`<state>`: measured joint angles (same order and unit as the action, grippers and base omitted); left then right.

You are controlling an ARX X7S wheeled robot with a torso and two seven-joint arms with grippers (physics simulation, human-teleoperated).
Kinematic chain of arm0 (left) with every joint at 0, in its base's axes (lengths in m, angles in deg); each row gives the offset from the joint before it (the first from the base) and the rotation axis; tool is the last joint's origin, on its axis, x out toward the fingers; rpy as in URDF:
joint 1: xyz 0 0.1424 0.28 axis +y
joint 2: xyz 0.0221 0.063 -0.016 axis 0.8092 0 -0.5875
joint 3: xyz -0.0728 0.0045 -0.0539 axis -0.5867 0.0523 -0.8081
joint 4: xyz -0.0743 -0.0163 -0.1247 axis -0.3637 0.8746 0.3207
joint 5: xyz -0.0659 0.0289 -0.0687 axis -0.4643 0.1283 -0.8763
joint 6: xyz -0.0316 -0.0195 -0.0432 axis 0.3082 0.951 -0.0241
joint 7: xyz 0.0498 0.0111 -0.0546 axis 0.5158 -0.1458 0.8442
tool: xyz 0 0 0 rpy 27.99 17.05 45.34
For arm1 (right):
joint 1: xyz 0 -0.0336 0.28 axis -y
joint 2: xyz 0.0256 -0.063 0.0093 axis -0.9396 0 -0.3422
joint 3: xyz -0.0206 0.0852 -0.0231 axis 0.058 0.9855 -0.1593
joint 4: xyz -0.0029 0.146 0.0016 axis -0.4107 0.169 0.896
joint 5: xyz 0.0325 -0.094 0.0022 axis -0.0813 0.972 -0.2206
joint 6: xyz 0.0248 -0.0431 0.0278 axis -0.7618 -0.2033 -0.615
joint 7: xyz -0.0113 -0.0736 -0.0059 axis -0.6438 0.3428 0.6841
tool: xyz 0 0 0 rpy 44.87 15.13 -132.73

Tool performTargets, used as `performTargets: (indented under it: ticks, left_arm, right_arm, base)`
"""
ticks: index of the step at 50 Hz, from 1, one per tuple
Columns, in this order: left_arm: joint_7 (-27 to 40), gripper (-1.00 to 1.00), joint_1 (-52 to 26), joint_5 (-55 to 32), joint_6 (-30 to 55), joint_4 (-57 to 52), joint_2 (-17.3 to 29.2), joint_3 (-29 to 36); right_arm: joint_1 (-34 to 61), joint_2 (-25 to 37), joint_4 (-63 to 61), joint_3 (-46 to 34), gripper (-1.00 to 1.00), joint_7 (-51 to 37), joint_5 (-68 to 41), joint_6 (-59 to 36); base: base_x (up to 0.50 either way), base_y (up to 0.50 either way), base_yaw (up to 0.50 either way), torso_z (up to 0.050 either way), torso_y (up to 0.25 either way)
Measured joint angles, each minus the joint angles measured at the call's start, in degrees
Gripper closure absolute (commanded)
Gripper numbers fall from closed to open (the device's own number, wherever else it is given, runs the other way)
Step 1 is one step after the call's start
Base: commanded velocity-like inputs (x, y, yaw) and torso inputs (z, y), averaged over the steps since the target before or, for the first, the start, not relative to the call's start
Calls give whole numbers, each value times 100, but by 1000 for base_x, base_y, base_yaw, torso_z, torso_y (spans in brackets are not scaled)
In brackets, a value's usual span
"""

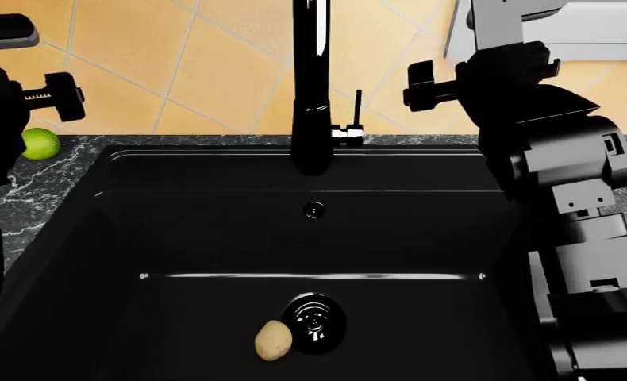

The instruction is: Pick the potato from the counter and place it in the sink. Then turn on the sink faucet.

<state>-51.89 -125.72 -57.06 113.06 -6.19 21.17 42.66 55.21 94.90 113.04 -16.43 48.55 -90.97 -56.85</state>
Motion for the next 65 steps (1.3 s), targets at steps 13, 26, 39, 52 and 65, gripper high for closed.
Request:
performTargets:
  ticks: [13, 26, 39, 52, 65]
  left_arm:
    - [76, -100, 136, 809, 22, 23, -74, -796]
    - [141, -100, 207, 1115, 8, 31, -95, -1147]
    - [71, -100, 162, 1228, -74, 27, -112, -1153]
    - [128, -100, 125, 1250, -209, 32, -105, -1129]
    - [318, -100, 60, 1231, -573, 31, -88, -1130]
  right_arm:
    - [7, -6, 87, -10, -100, 26, -15, 79]
    - [-47, 11, 38, -8, -100, 40, -54, 101]
    - [-121, 40, -54, 0, -100, 60, -102, 113]
    - [-179, 67, -131, -5, -100, 79, -147, 104]
    - [-171, 86, -170, -26, -100, 103, -167, 102]
  base:
    - [0, 0, 0, 0, 0]
    - [0, 0, 0, 0, 0]
    - [0, 0, 0, -4, -173]
    - [0, 0, 0, -2, -134]
    - [0, 0, 0, 0, 0]
